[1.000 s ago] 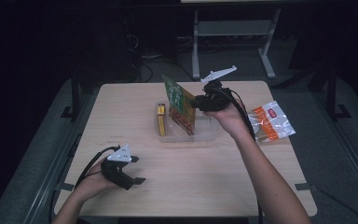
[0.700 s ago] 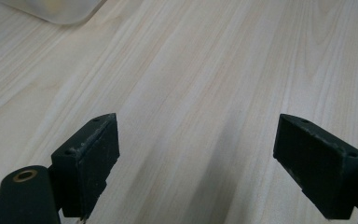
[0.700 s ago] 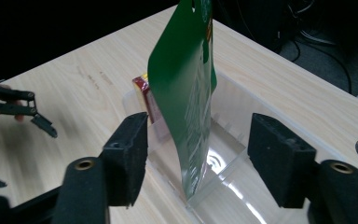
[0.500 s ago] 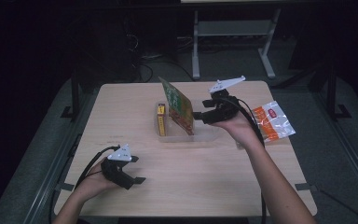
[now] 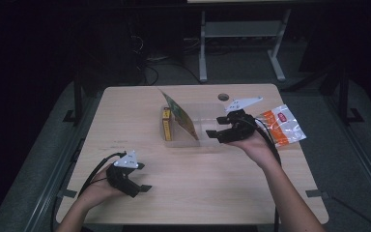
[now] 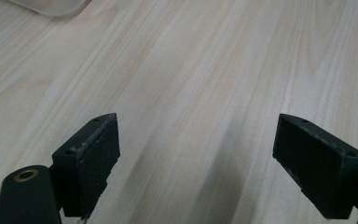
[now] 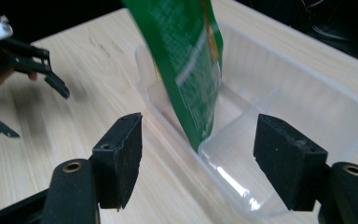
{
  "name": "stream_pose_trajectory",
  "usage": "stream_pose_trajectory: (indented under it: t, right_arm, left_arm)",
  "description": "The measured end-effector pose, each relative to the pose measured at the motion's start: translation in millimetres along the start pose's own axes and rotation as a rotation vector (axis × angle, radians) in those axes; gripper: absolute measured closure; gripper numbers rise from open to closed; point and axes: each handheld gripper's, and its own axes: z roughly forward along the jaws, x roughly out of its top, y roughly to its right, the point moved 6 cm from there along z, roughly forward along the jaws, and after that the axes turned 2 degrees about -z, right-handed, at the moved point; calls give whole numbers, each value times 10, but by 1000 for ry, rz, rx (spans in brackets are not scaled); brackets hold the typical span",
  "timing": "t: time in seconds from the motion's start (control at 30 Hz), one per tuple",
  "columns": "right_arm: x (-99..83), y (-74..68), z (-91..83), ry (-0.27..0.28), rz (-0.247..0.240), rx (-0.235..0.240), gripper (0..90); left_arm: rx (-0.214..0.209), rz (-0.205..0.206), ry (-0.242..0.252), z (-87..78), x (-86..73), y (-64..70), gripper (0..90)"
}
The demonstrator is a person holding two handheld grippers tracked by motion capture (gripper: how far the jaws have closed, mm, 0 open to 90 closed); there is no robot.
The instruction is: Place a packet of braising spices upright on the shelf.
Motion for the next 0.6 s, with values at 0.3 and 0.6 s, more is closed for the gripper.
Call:
stream_pose_trajectory:
  t: [0.3,0.6]
  right_arm:
    - [-231,30,-42,-31,19,-21,325]
    - [-498,124,-118,-59,31,-52,324]
  left_arm:
    - [1,6,-1,-5,-3,2,142]
    - [0,9,-11,-4,-10,13,142]
